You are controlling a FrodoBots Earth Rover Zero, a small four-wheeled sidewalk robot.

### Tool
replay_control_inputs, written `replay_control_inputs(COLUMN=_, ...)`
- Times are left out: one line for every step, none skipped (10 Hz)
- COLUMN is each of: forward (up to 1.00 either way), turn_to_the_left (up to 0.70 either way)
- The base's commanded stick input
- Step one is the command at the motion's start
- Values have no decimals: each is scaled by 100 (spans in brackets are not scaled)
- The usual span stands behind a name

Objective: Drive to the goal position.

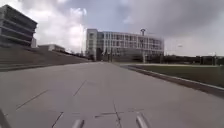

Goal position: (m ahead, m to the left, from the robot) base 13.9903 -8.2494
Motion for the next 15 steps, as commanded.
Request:
replay_control_inputs(forward=70, turn_to_the_left=0)
replay_control_inputs(forward=70, turn_to_the_left=0)
replay_control_inputs(forward=70, turn_to_the_left=0)
replay_control_inputs(forward=70, turn_to_the_left=0)
replay_control_inputs(forward=70, turn_to_the_left=0)
replay_control_inputs(forward=70, turn_to_the_left=0)
replay_control_inputs(forward=70, turn_to_the_left=0)
replay_control_inputs(forward=70, turn_to_the_left=0)
replay_control_inputs(forward=70, turn_to_the_left=0)
replay_control_inputs(forward=70, turn_to_the_left=0)
replay_control_inputs(forward=70, turn_to_the_left=0)
replay_control_inputs(forward=70, turn_to_the_left=0)
replay_control_inputs(forward=70, turn_to_the_left=0)
replay_control_inputs(forward=70, turn_to_the_left=0)
replay_control_inputs(forward=70, turn_to_the_left=0)
